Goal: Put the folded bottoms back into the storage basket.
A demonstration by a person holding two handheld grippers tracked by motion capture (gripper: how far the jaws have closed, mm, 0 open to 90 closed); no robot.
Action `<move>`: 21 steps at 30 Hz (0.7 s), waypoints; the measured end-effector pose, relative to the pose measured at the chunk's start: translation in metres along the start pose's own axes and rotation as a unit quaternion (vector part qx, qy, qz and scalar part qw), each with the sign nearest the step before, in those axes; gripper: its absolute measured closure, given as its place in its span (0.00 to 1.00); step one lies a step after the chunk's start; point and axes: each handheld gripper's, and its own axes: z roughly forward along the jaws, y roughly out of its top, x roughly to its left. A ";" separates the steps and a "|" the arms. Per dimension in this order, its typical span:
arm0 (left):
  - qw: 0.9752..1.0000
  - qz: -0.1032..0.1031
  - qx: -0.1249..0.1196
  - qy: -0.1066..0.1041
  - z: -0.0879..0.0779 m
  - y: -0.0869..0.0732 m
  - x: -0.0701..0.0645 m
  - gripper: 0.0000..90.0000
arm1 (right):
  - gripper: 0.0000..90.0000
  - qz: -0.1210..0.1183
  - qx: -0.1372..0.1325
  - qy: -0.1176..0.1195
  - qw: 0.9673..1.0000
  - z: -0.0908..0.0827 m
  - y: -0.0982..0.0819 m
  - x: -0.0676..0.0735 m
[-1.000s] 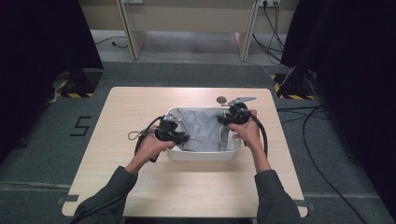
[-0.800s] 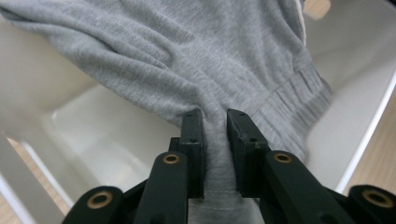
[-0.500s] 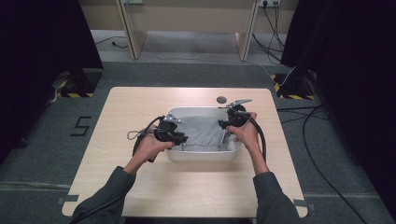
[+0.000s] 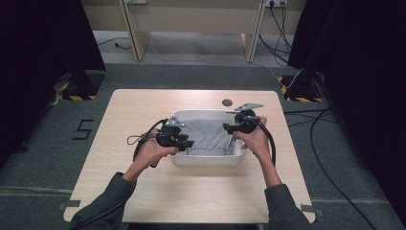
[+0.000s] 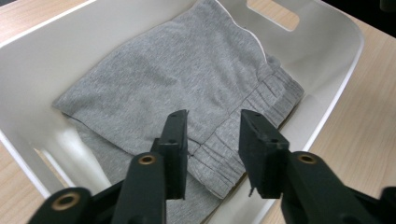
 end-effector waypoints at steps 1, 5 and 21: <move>1.000 0.000 -0.002 0.000 -0.001 -0.001 0.000 0.63 | 0.46 -0.001 -0.001 0.002 1.000 -0.001 -0.001 0.001; 1.000 -0.007 -0.021 -0.013 -0.009 -0.004 0.000 0.53 | 0.45 -0.005 -0.011 0.012 1.000 -0.007 -0.004 0.006; 0.998 -0.011 -0.053 -0.008 -0.040 -0.017 -0.008 0.32 | 0.42 -0.025 -0.036 0.031 0.999 -0.029 -0.019 0.021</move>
